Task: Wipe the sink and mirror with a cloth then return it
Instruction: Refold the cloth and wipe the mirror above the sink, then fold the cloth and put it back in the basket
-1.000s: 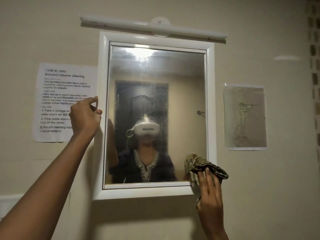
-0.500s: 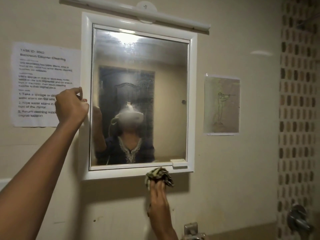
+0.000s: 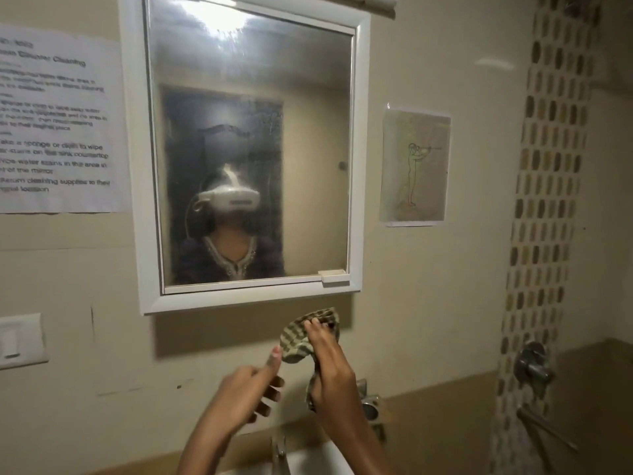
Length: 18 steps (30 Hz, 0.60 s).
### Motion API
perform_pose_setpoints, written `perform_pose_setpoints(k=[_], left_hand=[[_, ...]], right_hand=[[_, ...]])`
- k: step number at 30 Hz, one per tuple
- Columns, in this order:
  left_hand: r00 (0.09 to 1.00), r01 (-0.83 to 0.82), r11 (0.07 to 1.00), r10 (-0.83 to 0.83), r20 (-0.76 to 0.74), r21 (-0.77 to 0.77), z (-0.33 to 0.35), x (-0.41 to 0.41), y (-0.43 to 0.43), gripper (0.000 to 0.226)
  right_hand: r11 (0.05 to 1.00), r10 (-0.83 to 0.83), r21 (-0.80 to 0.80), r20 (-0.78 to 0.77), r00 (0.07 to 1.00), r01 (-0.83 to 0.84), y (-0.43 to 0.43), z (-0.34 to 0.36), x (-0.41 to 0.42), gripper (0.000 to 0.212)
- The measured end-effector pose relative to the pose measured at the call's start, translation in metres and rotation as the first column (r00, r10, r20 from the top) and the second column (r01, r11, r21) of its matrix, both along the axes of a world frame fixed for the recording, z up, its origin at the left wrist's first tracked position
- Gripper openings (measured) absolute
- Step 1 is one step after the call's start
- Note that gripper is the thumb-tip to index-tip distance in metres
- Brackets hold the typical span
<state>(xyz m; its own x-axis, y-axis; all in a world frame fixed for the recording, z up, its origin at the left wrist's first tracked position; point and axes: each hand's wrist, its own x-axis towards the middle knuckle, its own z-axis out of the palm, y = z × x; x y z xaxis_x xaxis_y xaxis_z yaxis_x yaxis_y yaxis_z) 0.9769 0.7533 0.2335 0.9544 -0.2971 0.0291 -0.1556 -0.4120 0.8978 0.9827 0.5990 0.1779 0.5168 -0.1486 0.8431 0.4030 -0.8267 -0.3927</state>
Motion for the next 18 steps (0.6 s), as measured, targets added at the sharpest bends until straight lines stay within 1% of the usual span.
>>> perform_pose_setpoints(k=[1,2,3,4,5,6,7,8,9,10,11,12,13,14,15,16,18], left_hand=[[0.994,0.068,0.994,-0.075,-0.081,-0.087,-0.009,-0.003,-0.009,0.069],[0.98,0.129,0.974,-0.154,-0.128,-0.186,-0.018,-0.005,-0.019,0.068],[0.962,0.182,0.938,-0.231,-0.142,-0.294,-0.025,-0.009,-0.03,0.063],[0.945,0.217,0.894,-0.292,-0.144,-0.393,-0.032,-0.013,-0.04,0.059],[0.931,0.219,0.844,-0.331,-0.155,-0.489,-0.041,-0.015,-0.051,0.062],[0.911,0.204,0.795,-0.368,-0.187,-0.571,-0.051,-0.019,-0.06,0.067],[0.888,0.181,0.74,-0.406,-0.216,-0.648,-0.058,-0.026,-0.069,0.061],[0.874,0.161,0.709,-0.426,-0.236,-0.686,-0.067,-0.032,-0.076,0.049],[0.866,0.146,0.691,-0.436,-0.247,-0.708,-0.075,-0.039,-0.081,0.035],[0.858,0.139,0.687,-0.443,-0.259,-0.714,-0.08,-0.044,-0.084,0.028],[0.845,0.123,0.672,-0.457,-0.278,-0.73,-0.085,-0.049,-0.089,0.027],[0.835,0.124,0.67,-0.469,-0.288,-0.732,-0.092,-0.051,-0.094,0.031],[0.825,0.149,0.675,-0.488,-0.285,-0.723,-0.097,-0.053,-0.098,0.038],[0.815,0.185,0.693,-0.504,-0.286,-0.697,-0.1,-0.055,-0.103,0.043],[0.806,0.223,0.712,-0.519,-0.285,-0.666,-0.101,-0.057,-0.107,0.045],[0.788,0.275,0.731,-0.544,-0.29,-0.625,-0.103,-0.06,-0.111,0.046],[0.729,0.418,0.734,-0.623,-0.285,-0.535,-0.105,-0.07,-0.123,0.05]], right_hand=[[0.999,-0.041,0.007,0.015,0.999,0.041,0.0,-0.005,-0.006,0.087],[0.998,-0.067,0.023,0.012,0.998,0.067,0.0,-0.01,-0.011,0.089],[0.996,-0.077,0.037,-0.004,0.997,0.077,0.001,-0.016,-0.016,0.089],[0.997,-0.066,0.042,-0.018,0.998,0.067,0.001,-0.02,-0.023,0.084],[0.998,-0.048,0.041,-0.037,0.998,0.05,0.001,-0.024,-0.028,0.073],[0.999,-0.036,0.038,-0.091,0.995,0.039,-0.001,-0.026,-0.038,0.061],[0.999,-0.029,0.029,-0.18,0.983,0.035,-0.004,-0.027,-0.05,0.055],[1.0,-0.01,0.005,-0.291,0.957,0.012,-0.01,-0.028,-0.062,0.056],[1.0,0.014,-0.009,-0.384,0.923,-0.019,-0.018,-0.031,-0.075,0.057],[0.999,0.048,0.016,-0.438,0.898,-0.045,-0.027,-0.031,-0.088,0.055],[0.996,0.081,0.075,-0.445,0.892,-0.053,-0.037,-0.03,-0.102,0.049],[0.99,0.089,0.133,-0.421,0.903,-0.036,-0.049,-0.029,-0.116,0.043],[0.987,0.057,0.157,-0.404,0.913,0.008,-0.06,-0.029,-0.13,0.04],[0.988,0.011,0.145,-0.422,0.907,0.055,-0.071,-0.029,-0.144,0.04],[0.988,-0.006,0.132,-0.47,0.883,0.078,-0.08,-0.028,-0.156,0.045],[0.987,0.013,0.145,-0.523,0.852,0.074,-0.087,-0.027,-0.169,0.052],[0.976,0.1,0.217,-0.582,0.807,0.035,-0.099,-0.028,-0.192,0.061]])
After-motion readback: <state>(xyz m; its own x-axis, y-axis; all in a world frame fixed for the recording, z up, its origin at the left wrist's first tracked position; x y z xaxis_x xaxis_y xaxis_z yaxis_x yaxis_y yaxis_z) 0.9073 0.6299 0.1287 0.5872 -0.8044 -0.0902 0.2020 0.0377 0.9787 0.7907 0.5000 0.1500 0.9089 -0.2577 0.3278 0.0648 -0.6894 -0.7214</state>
